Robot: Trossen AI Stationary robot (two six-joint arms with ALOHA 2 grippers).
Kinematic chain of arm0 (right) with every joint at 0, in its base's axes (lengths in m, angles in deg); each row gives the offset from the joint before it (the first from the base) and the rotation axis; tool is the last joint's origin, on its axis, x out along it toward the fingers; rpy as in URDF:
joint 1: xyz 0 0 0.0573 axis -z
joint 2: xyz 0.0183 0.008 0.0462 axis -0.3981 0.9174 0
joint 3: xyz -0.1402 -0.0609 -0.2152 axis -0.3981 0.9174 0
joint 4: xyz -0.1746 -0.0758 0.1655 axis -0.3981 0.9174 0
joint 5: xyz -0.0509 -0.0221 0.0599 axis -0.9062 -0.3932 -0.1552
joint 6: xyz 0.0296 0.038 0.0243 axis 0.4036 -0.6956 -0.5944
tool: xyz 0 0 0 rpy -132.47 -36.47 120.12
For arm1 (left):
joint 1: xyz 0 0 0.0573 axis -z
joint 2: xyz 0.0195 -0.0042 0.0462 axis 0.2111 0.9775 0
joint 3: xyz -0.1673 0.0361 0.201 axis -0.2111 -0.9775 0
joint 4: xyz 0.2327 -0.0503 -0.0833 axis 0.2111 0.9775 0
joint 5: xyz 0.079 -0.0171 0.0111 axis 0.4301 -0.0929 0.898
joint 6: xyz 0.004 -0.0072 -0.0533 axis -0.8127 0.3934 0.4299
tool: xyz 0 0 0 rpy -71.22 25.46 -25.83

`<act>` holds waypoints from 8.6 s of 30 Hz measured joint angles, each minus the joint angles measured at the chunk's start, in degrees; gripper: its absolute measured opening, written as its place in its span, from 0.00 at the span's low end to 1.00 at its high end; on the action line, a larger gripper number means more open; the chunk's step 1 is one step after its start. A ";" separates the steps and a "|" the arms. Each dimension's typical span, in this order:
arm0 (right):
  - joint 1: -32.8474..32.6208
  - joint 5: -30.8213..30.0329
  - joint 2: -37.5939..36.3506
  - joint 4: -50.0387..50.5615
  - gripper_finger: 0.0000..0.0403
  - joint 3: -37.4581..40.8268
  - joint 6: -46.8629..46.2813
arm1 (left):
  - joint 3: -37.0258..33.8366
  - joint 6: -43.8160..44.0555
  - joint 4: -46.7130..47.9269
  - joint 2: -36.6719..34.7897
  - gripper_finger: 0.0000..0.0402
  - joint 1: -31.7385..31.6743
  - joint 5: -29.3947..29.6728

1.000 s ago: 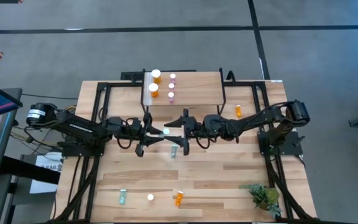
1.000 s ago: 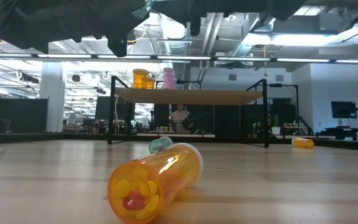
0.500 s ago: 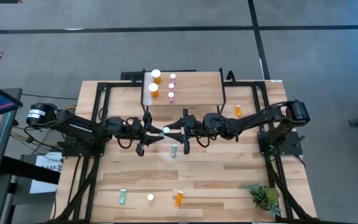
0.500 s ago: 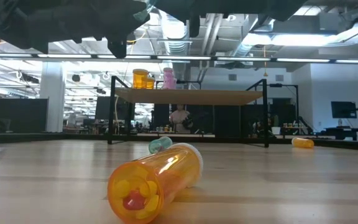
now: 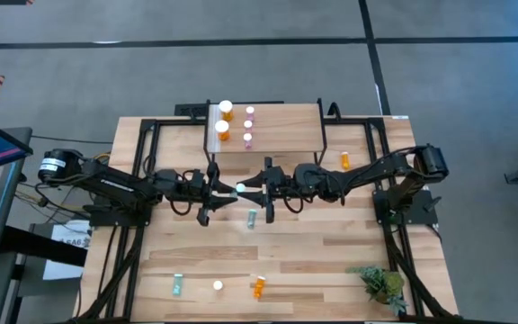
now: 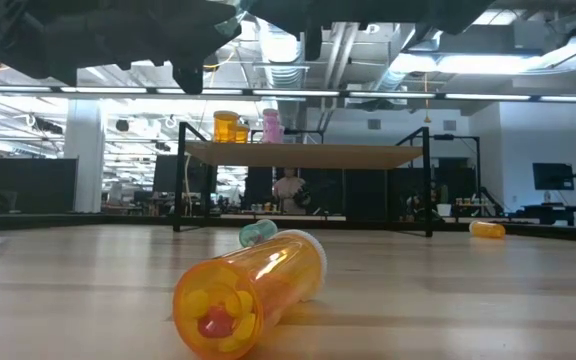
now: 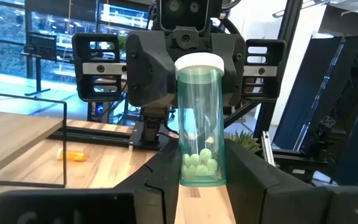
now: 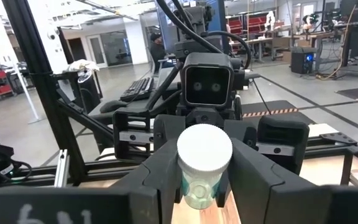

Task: Pick and place medicine bottles onto shelf by color
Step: Put the top small blue pill bottle on the shelf, then put the top small blue pill bottle aligned with other small blue pill bottle on the shelf

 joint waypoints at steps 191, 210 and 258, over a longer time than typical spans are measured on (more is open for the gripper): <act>9.97 -10.51 -18.52 61.26 0.60 -10.96 2.24 | 0.09 -5.37 43.91 -41.32 0.63 0.01 16.10; -10.61 -25.30 -9.88 59.66 0.59 -10.88 -4.05 | -0.02 -4.78 45.23 -42.61 0.63 -0.02 21.81; -9.51 -24.85 -10.25 57.69 0.59 -10.91 -4.49 | -0.02 -14.47 84.17 -42.14 0.63 -0.98 32.15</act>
